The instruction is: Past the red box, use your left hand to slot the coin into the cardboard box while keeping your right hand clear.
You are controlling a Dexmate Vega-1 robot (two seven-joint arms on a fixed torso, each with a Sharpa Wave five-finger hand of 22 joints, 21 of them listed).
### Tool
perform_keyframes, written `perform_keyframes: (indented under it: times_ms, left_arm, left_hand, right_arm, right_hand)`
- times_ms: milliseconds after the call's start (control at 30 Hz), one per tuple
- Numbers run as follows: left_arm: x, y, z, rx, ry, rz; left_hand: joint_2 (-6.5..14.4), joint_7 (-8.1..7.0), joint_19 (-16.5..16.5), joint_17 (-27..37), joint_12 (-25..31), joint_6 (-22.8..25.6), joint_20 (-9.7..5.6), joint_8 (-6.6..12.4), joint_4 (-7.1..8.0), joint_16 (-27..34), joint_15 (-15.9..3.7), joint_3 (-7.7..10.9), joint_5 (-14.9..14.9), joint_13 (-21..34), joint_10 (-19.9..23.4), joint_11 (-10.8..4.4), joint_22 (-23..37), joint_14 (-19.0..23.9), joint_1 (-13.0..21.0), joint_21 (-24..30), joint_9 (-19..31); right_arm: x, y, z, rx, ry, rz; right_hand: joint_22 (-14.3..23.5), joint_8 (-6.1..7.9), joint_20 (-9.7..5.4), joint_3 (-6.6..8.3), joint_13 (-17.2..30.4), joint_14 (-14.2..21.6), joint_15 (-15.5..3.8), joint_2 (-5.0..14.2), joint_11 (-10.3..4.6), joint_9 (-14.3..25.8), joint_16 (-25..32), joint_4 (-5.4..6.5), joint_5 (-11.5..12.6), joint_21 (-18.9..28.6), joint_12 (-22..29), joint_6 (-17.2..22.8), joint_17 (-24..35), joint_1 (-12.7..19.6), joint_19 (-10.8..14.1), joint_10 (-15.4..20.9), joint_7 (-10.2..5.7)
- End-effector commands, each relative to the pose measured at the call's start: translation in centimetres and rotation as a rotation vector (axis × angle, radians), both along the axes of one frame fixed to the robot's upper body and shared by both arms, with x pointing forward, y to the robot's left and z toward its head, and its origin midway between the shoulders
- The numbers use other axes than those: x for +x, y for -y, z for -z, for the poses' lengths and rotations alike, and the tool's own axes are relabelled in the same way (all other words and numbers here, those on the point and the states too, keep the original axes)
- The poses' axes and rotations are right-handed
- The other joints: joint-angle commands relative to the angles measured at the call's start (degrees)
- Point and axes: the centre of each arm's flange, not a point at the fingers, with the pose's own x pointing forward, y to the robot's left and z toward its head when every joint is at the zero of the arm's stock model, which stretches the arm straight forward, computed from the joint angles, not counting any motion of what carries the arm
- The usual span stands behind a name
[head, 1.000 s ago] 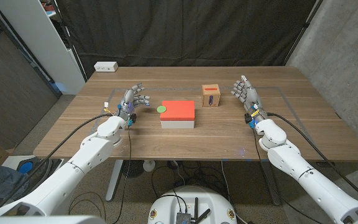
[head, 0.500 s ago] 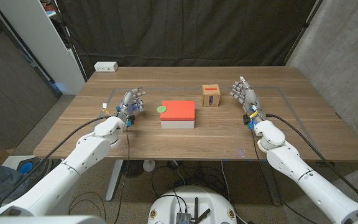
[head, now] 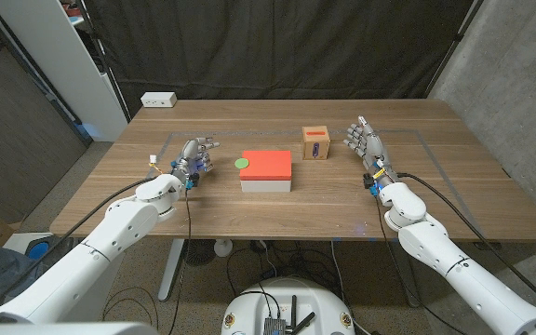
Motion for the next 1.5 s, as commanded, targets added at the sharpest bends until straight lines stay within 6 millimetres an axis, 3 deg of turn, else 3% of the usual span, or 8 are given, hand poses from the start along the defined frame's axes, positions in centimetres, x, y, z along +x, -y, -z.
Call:
perform_keyframes:
  times_ms: [33,200,400,633,900,1100,1333,1500]
  left_arm:
    - [-1.2,-0.9,0.3,-0.037,-0.080,-0.020]
    - [-1.4,-1.2,0.4,-0.020,-0.099,-0.009]
    - [-1.9,-1.6,0.4,-0.017,-0.130,-0.024]
    - [-2.3,-2.1,0.0,0.007,-0.179,-0.021]
    - [-3.2,-2.1,-0.8,0.023,-0.222,-0.020]
    - [-4.2,-1.9,-1.1,0.042,-0.259,-0.017]
    - [-4.3,-2.2,-1.4,0.076,-0.312,0.016]
    - [-4.2,-2.6,-1.7,0.100,-0.365,-0.002]
  left_hand:
    - [0.5,-0.04,1.0,-1.7,1.7,2.4,-4.06,0.62,-0.21,1.3,0.13,0.52,0.6,-1.4,0.2,0.25,0.1,0.1,5.2,0.7,0.3]
    - [0.7,-0.50,2.3,-3.6,4.7,6.8,-4.14,2.00,-0.14,3.9,0.23,-0.48,0.6,-2.9,0.4,0.51,-0.1,0.3,11.9,0.4,0.6]
    - [0.1,-0.60,2.2,-6.2,7.4,7.2,-4.14,2.24,0.30,5.4,0.25,-2.23,0.6,-4.5,0.5,0.64,-0.4,0.1,16.7,-0.4,0.9]
    - [-1.5,-0.67,2.7,-8.0,9.7,6.5,-4.15,2.25,0.64,7.0,0.25,-4.06,0.5,-5.5,0.5,0.61,-0.4,0.5,17.6,-0.9,1.1]
    - [-1.8,-1.09,3.4,-9.0,11.5,6.5,-4.23,3.24,0.83,9.1,0.21,-4.93,0.7,-6.6,0.5,0.54,-0.9,0.8,18.5,-1.8,2.1]
    - [-2.0,-1.21,2.5,-9.4,13.2,7.3,-4.17,4.92,1.03,10.5,0.02,-7.82,0.2,-7.5,0.3,0.37,-6.1,0.8,19.2,-5.3,3.3]
    - [-2.1,-1.37,2.8,-9.8,14.4,7.1,-4.13,6.42,1.38,10.6,-0.01,-8.53,0.6,-8.4,0.3,0.22,-5.9,0.6,19.3,-5.7,4.6]
    - [-2.2,-1.31,2.9,-9.9,14.9,5.9,-4.16,6.99,1.27,10.5,0.03,-10.01,0.4,-8.8,0.0,0.09,-9.1,0.7,19.4,-7.2,5.4]
  right_arm:
    - [-0.3,-0.9,0.1,-0.018,0.006,-0.006]
    - [-0.6,-1.1,0.4,-0.009,-0.002,-0.002]
    - [-0.7,-1.2,0.6,-0.013,-0.008,0.002]
    - [-0.4,-1.1,0.8,-0.024,-0.007,-0.009]
    - [-0.2,-0.2,1.2,-0.024,-0.019,-0.017]
    - [-0.4,0.8,1.0,-0.042,-0.023,-0.024]
    - [-0.5,2.2,0.2,-0.069,-0.018,-0.046]
    - [-0.7,3.4,-0.3,-0.101,-0.029,-0.054]
  right_hand:
    - [0.2,0.24,0.40,0.28,0.1,0.6,0.10,0.62,0.04,0.2,0.2,-0.38,-0.1,-0.2,0.2,0.5,0.1,0.1,0.1,0.4,0.06]
    - [0.2,0.25,0.50,0.30,0.1,0.6,0.21,0.67,-0.05,0.2,0.2,-0.44,-0.2,-0.2,0.1,0.7,0.1,0.1,0.2,0.4,-0.05]
    - [0.2,0.26,0.63,0.30,0.0,0.7,0.30,0.72,-0.08,0.2,0.3,-0.52,-0.2,-0.2,0.1,0.9,0.0,0.2,0.1,0.5,-0.07]
    - [0.2,0.29,0.84,0.30,0.0,0.8,0.29,0.76,-0.23,0.2,0.3,-0.58,-0.2,-0.3,0.0,1.1,0.0,0.2,0.1,0.5,-0.23]
    - [0.2,0.32,1.04,0.29,-0.1,0.7,0.36,0.80,-0.25,0.2,0.2,-0.65,-0.3,-0.3,0.0,1.4,-0.1,0.3,0.0,0.6,-0.28]
    - [0.2,0.33,1.10,0.28,-0.1,0.7,0.37,0.82,-0.24,0.2,0.2,-0.69,-0.3,-0.3,0.0,1.6,-0.1,0.3,0.0,0.6,-0.28]
    - [0.2,0.35,1.13,0.27,-0.1,0.7,0.38,0.85,-0.27,0.2,0.2,-0.73,-0.3,-0.4,0.0,1.8,-0.1,0.3,-0.1,0.7,-0.36]
    - [0.2,0.21,1.20,0.26,-0.1,0.5,0.45,0.88,-0.22,0.3,0.1,-0.76,-0.3,-0.5,-0.1,1.6,-0.2,0.3,-0.4,0.6,-0.44]
